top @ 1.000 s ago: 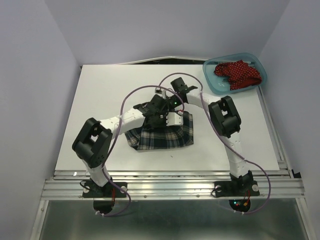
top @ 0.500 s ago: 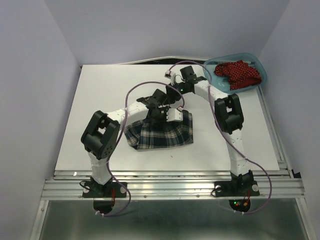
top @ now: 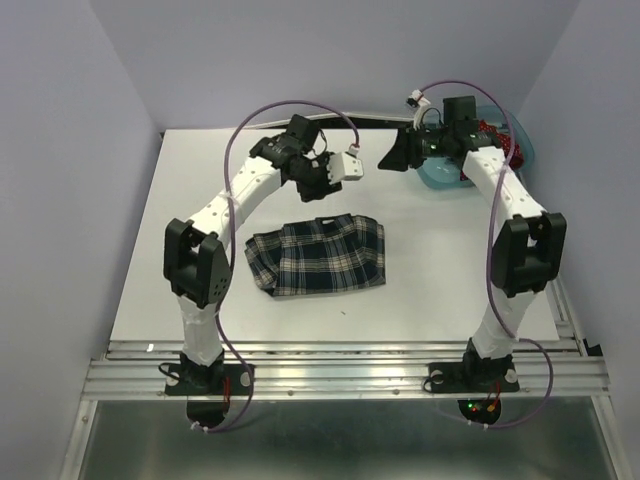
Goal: Fold and stack the skirts
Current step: Fold the skirt
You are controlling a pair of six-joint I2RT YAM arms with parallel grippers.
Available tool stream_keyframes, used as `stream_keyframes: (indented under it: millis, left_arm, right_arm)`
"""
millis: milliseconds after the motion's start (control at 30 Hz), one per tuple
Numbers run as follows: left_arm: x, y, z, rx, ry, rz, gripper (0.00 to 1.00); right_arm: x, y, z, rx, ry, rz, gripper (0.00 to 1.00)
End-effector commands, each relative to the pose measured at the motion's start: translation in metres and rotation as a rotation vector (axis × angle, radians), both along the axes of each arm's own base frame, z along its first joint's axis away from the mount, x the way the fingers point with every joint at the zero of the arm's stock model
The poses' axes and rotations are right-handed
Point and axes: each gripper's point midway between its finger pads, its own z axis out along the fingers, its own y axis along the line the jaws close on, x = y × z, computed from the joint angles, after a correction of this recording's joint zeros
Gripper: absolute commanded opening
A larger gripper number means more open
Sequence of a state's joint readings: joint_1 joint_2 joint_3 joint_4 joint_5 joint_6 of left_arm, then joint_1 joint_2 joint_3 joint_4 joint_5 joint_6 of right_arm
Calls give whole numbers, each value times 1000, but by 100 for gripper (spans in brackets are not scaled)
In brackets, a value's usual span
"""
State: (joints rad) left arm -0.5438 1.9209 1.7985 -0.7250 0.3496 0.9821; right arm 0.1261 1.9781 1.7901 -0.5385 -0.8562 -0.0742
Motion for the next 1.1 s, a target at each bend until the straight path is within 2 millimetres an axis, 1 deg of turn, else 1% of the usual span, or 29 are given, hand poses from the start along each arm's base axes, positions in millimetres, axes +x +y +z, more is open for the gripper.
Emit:
stream_keyframes:
  millis: [0, 33, 100, 133, 167, 200, 233, 267, 300, 333, 367, 400, 433, 467, 500, 533, 567, 600, 633, 667, 700, 767, 800, 833, 900, 933, 967, 1033, 1067]
  left_arm:
    - [-25, 8, 47, -122, 113, 67, 51]
    - [-29, 17, 56, -162, 132, 95, 51]
    - [-49, 15, 56, -243, 229, 109, 50]
    - [-55, 14, 56, -284, 257, 122, 49]
    - [-74, 19, 40, -306, 354, 183, 48]
    - [-79, 11, 40, -366, 380, 174, 45]
    - [-97, 15, 21, -369, 450, 202, 43]
    - [-96, 9, 20, -432, 473, 244, 43]
    - [-99, 7, 16, -460, 498, 264, 43]
    - [-111, 9, -2, -464, 557, 290, 43]
    - [-115, 7, -6, -489, 604, 315, 44]
    - [-110, 3, -9, -511, 604, 317, 44]
    - [-111, 3, -26, -498, 649, 343, 44]
    - [-109, 2, -35, -498, 674, 363, 44]
    - [-101, 2, -39, -521, 701, 403, 44]
    - [-97, 3, -59, -505, 752, 445, 44]
    - [-92, 5, -68, -509, 776, 475, 44]
    - [-80, 10, -73, -536, 794, 525, 44]
    - [-75, 14, -89, -526, 824, 565, 44]
    - [-66, 18, -94, -534, 825, 588, 44]
    - [-53, 27, -100, -545, 808, 634, 44]
    - [-37, 37, -117, -532, 802, 687, 44]
    - [-29, 43, -123, -523, 788, 716, 44]
    - [-18, 49, -129, -518, 774, 738, 44]
    - [-7, 53, -132, -494, 741, 743, 44]
    - [-4, 57, -138, -461, 733, 760, 44]
    - [10, 58, -128, -465, 679, 732, 44]
    - [16, 62, -117, -450, 640, 727, 45]
    - [23, 62, -95, -468, 588, 703, 46]
  right_arm:
    - [-65, 24, 43, 101, 30, 138, 47]
    - [-80, 27, 45, 137, 74, 165, 45]
    - [-108, 44, 42, 156, 117, 229, 45]
    - [-125, 50, 46, 165, 123, 260, 44]
    - [-144, 57, 32, 172, 184, 289, 43]
    - [-167, 75, 33, 176, 199, 353, 43]
    - [-177, 84, 30, 190, 245, 364, 44]
    - [-193, 90, 15, 189, 301, 381, 44]
    - [-205, 101, 9, 187, 321, 410, 45]
    - [-205, 108, 5, 199, 324, 405, 45]
    - [-208, 109, -9, 193, 358, 395, 45]
    - [-205, 111, -13, 198, 363, 383, 46]
    - [-194, 116, -25, 199, 370, 356, 46]
    - [-188, 117, -35, 189, 372, 339, 46]
    - [-179, 119, -43, 176, 367, 320, 46]
    - [-170, 122, -52, 167, 369, 301, 45]
    - [-161, 124, -77, 138, 408, 268, 45]
    - [-152, 126, -84, 129, 409, 248, 45]
    - [-141, 125, -94, 124, 412, 218, 45]
    - [-128, 119, -106, 110, 412, 173, 45]
    - [-118, 116, -126, 95, 436, 146, 45]
    - [-106, 113, -145, 66, 424, 121, 45]
    - [-97, 107, -155, 46, 416, 93, 45]
    - [-93, 106, -164, 29, 414, 83, 46]
    - [-87, 105, -172, 13, 415, 64, 47]
    - [-86, 107, -174, 18, 428, 59, 50]
    - [-80, 110, -167, 30, 414, 59, 51]
    - [-72, 114, -151, 50, 386, 61, 55]
    - [-67, 116, -130, 67, 345, 61, 61]
